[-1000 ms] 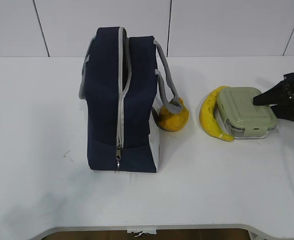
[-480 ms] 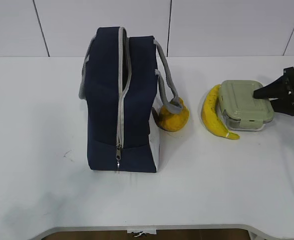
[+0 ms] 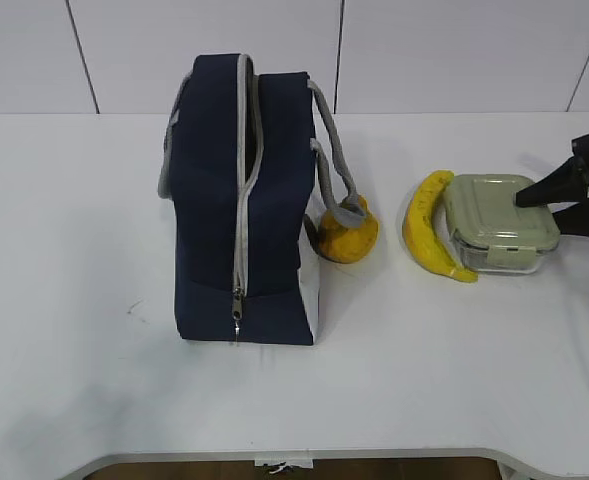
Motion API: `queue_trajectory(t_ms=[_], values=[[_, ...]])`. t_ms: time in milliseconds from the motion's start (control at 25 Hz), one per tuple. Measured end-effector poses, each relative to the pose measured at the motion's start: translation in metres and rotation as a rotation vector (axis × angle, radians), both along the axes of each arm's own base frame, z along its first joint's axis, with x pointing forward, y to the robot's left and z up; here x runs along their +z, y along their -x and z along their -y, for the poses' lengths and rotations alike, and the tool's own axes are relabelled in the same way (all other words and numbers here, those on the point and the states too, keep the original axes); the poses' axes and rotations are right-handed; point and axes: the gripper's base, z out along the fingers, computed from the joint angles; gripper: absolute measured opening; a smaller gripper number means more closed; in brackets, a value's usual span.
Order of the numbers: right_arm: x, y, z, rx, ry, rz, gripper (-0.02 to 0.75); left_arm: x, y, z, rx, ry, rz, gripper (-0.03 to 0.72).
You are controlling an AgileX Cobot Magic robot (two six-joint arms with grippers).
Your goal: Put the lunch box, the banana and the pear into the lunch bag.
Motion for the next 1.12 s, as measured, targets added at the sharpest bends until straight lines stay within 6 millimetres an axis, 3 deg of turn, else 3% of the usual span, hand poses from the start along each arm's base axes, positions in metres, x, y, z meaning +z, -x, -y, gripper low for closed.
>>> queue_trajectory(t_ms=[200, 520, 760, 920, 1000, 1120], values=[[0.022, 0.006, 0.001, 0.009, 0.077, 0.012, 0.375, 0.0, 0.0, 0.001, -0.005, 0.007, 0.0, 0.24], [0.078, 0.016, -0.003, -0.044, 0.104, 0.076, 0.375, 0.011, -0.003, 0.01, -0.069, 0.101, -0.021, 0.24], [0.109, 0.021, -0.019, -0.041, 0.1, 0.138, 0.375, 0.035, -0.032, 0.019, -0.113, 0.214, -0.105, 0.267], [0.128, 0.021, -0.041, -0.012, 0.063, 0.192, 0.375, 0.052, -0.057, 0.025, -0.129, 0.307, -0.128, 0.325], [0.144, 0.019, -0.064, 0.011, -0.005, 0.24, 0.375, 0.058, -0.071, 0.029, -0.138, 0.357, -0.168, 0.359], [0.151, 0.016, -0.082, 0.028, -0.077, 0.264, 0.375, 0.063, -0.093, 0.034, -0.157, 0.421, -0.234, 0.398]])
